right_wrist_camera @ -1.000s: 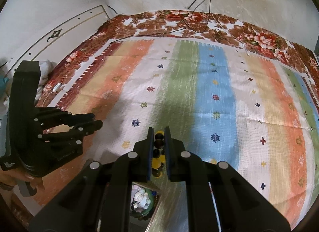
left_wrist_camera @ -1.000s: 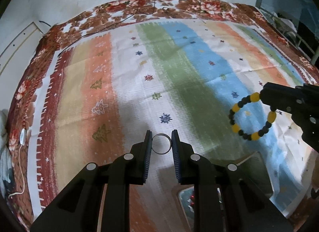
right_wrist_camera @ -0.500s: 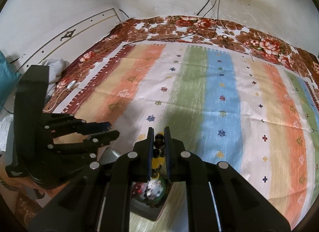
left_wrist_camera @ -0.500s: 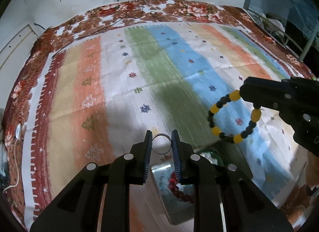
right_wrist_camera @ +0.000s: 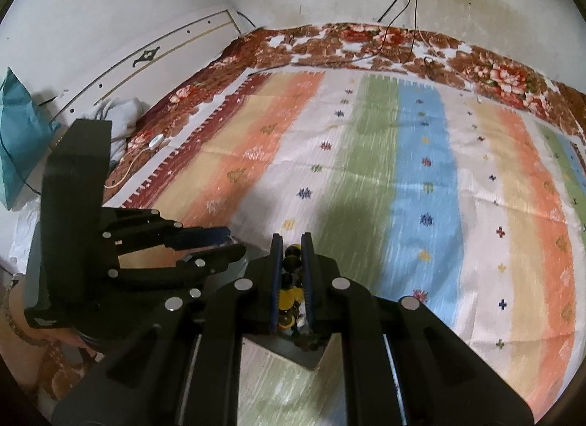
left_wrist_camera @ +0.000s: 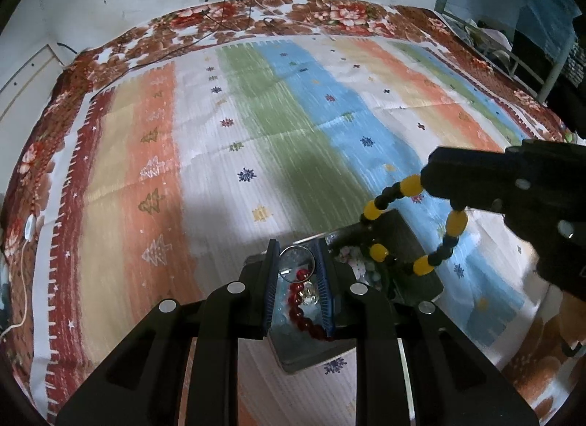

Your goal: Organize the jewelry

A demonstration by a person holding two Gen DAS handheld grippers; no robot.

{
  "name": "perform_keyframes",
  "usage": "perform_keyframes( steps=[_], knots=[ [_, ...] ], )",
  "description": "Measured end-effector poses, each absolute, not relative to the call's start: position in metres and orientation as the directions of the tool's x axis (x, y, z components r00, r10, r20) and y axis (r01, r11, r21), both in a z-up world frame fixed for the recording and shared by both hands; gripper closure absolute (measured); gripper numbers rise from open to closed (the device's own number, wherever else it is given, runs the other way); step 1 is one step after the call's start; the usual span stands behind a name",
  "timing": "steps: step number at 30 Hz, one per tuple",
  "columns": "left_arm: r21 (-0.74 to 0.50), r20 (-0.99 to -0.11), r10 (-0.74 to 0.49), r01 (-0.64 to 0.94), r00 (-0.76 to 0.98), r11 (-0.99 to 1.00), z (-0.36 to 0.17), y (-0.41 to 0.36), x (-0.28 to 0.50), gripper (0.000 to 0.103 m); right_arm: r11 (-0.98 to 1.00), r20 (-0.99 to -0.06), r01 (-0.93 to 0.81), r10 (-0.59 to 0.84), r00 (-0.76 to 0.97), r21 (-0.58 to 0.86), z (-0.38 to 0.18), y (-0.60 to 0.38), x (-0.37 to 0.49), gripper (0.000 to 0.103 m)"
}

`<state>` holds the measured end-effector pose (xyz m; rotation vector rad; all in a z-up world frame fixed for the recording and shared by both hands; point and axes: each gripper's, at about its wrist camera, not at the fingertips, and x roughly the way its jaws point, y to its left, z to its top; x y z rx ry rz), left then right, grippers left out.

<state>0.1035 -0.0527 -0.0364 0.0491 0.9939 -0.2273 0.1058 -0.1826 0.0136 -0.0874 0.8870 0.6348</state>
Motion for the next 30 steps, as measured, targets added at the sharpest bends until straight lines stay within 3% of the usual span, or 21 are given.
perform_keyframes(
  steps=[1, 3, 4, 8, 11, 13, 15, 18, 22, 30],
  knots=[
    [-0.064, -0.836, -0.169, 0.214, 0.522, 0.975, -0.037, -0.053, 0.102, 0.084, 0.815, -0.749, -0.550, 0.479, 0.458, 0.185, 0.012, -0.183, 0.104, 0.090],
    [-0.065, -0.838, -0.169, 0.212, 0.519, 0.975, -0.038, -0.054, 0.100, 0.083, 0.820, -0.750, -0.539, 0.476, 0.459, 0.190, 0.010, -0.184, 0.101, 0.076],
    [-0.064, -0.840, -0.166, 0.210, 0.517, 0.976, -0.038, -0.054, 0.099, 0.080, 0.822, -0.748, -0.534, 0.477, 0.461, 0.196, 0.009, -0.186, 0.099, 0.064],
    [-0.054, -0.841, -0.158, 0.210, 0.517, 0.976, -0.040, -0.055, 0.092, 0.076, 0.827, -0.746, -0.528, 0.473, 0.469, 0.193, 0.008, -0.192, 0.093, 0.062],
    [-0.047, -0.841, -0.149, 0.204, 0.519, 0.978, -0.040, -0.054, 0.087, 0.067, 0.832, -0.744, -0.517, 0.474, 0.471, 0.202, 0.007, -0.199, 0.091, 0.060],
    [-0.041, -0.839, -0.143, 0.202, 0.525, 0.979, -0.039, -0.053, 0.082, 0.054, 0.832, -0.738, -0.513, 0.478, 0.476, 0.208, 0.007, -0.206, 0.087, 0.058],
    [-0.046, -0.833, -0.149, 0.202, 0.532, 0.978, -0.037, -0.051, 0.076, 0.048, 0.829, -0.731, -0.517, 0.486, 0.478, 0.213, 0.008, -0.210, 0.083, 0.053],
    [-0.056, -0.821, -0.158, 0.198, 0.549, 0.979, -0.033, -0.048, 0.070, 0.025, 0.823, -0.721, -0.526, 0.496, 0.484, 0.214, 0.007, -0.215, 0.074, 0.044],
    [-0.054, -0.801, -0.157, 0.191, 0.577, 0.980, -0.030, -0.046, 0.060, 0.008, 0.818, -0.716, -0.544, 0.493, 0.494, 0.189, 0.006, -0.216, 0.062, 0.034],
    [-0.031, -0.785, -0.133, 0.177, 0.605, 0.984, -0.030, -0.042, 0.040, 0.006, 0.805, -0.661, -0.557, 0.531, 0.529, 0.201, 0.008, -0.233, 0.034, 0.006]
  ],
)
